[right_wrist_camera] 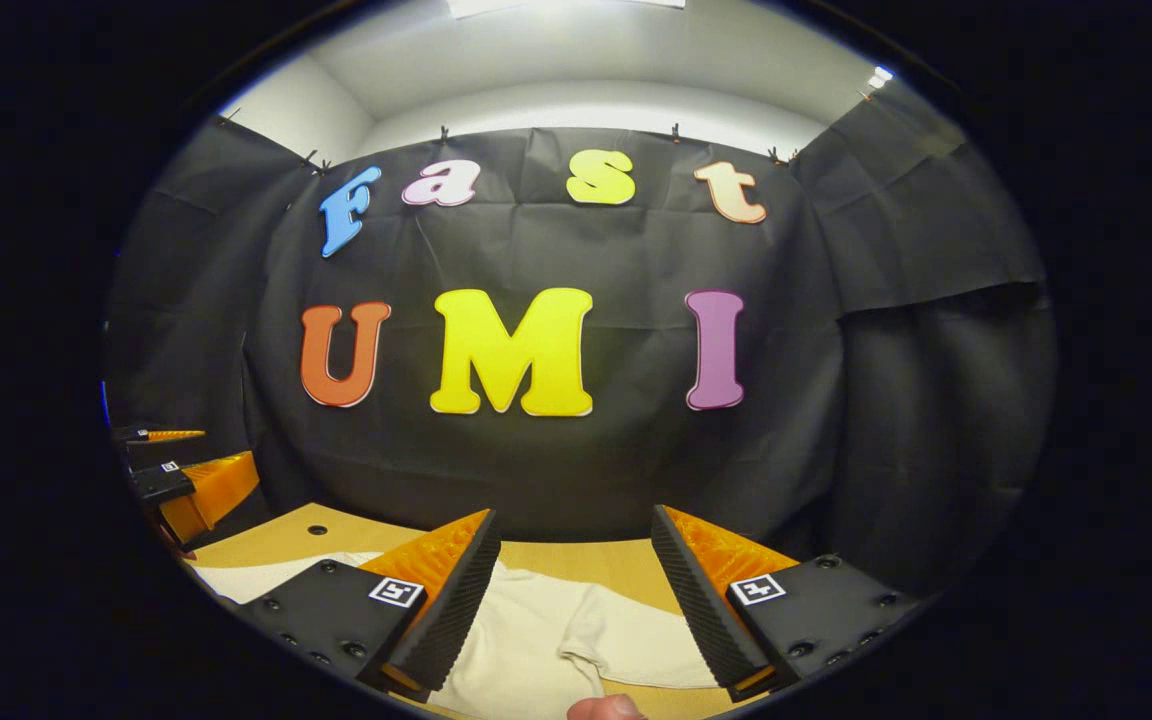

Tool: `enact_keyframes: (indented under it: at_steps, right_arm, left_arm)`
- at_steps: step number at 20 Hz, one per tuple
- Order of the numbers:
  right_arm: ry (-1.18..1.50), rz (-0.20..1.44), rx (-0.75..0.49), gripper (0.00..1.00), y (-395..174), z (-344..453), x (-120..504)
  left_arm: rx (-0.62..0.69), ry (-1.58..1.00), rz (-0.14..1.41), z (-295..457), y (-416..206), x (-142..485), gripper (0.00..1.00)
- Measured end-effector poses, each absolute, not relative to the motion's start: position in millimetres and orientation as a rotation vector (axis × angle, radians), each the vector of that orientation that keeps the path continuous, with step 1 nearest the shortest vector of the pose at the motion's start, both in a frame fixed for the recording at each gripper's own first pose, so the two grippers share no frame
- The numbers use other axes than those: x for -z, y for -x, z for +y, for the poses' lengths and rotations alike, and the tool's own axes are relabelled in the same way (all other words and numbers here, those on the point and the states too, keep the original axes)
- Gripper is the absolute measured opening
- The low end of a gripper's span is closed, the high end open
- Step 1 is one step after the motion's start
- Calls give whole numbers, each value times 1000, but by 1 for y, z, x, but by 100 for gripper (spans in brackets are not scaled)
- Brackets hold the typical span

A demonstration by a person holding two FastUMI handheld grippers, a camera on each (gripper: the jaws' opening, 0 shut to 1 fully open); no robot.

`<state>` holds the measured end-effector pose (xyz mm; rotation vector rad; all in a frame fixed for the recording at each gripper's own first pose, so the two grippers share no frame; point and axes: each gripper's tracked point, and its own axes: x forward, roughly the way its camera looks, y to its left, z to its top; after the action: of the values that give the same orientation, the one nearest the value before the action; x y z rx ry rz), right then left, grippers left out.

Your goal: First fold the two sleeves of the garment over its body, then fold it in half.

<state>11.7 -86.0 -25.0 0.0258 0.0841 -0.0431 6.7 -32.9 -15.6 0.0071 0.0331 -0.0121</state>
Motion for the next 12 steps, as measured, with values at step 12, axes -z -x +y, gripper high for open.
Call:
enact_keyframes:
  at_steps: [12]
  right_arm:
    - [-8, 425, 250, 95, 48, -293, 154]
  left_arm:
    - [46, -25, 87, -70, -5, 33, 98]
